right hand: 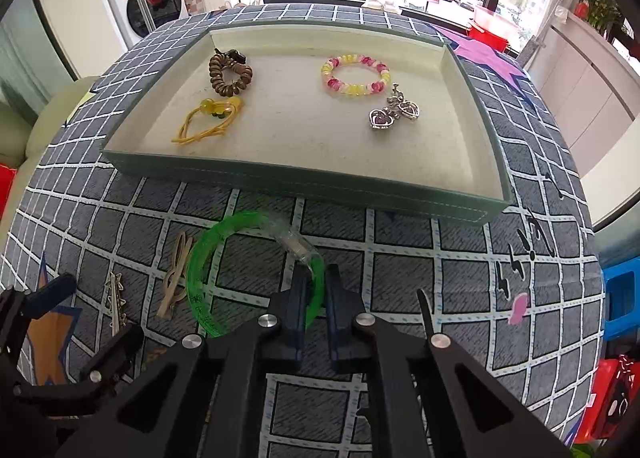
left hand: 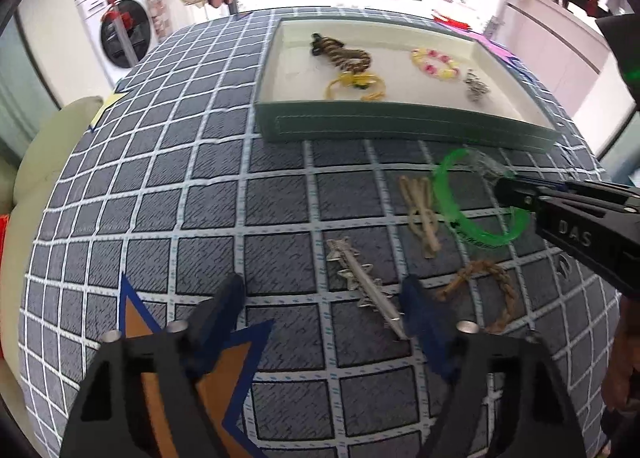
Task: Organize jewelry
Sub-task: 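Grasp the silver hair clip with the left gripper while the right grasps the green bangle, then carry the hair clip and green bangle into the tray and open both grippers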
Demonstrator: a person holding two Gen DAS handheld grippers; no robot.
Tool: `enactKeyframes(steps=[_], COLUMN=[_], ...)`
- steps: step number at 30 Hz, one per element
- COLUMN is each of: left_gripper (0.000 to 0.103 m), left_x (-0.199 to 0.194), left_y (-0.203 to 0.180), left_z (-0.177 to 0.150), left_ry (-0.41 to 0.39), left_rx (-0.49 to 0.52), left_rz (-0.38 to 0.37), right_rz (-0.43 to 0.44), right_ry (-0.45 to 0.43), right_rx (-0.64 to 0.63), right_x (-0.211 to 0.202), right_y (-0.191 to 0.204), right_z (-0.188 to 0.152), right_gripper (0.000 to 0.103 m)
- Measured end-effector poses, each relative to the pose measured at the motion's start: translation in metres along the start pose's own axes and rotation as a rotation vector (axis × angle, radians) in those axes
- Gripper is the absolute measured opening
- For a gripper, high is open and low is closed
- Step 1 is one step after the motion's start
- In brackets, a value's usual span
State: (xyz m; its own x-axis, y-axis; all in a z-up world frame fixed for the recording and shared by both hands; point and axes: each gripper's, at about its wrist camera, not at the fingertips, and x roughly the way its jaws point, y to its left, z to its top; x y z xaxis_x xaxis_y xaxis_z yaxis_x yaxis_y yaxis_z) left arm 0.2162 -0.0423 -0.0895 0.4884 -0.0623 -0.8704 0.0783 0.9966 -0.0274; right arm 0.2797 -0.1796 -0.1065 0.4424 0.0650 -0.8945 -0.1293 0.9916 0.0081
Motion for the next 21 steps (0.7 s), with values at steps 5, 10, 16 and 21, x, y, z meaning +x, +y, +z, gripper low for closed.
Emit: enactKeyframes(steps=[5,10,16,21], left_gripper=[0.030,0.025,0.025,0.025], left_x=[-0.005,-0.013,-0.022,-0.039], left_y=[0.003,0.010,0.017,0.017], left_z=[0.003,0.000,-0.001,0.007], left_ry=[-0.006,-0.027,-0.037,-0.078], left_rx=[0.010,0.003,-0.014,-0.008], left_rz=[-0.089,-0.180,-0.212,-0.224], right_rz=[0.028,0.072,0.115,0.127], right_ry=[-0.014,-0.026,-0.047,-0.078], right_rx=[0.015,0.071,0.123,0.131], right_x=[-0.009,-0.020,-0.035,-0.049], right_y=[-0.006,-0.021,-0.038,-0.044], right_z=[-0.008,-0.015,-0.022,-0.019], right_gripper=[0.009,0.009,0.009,0.009])
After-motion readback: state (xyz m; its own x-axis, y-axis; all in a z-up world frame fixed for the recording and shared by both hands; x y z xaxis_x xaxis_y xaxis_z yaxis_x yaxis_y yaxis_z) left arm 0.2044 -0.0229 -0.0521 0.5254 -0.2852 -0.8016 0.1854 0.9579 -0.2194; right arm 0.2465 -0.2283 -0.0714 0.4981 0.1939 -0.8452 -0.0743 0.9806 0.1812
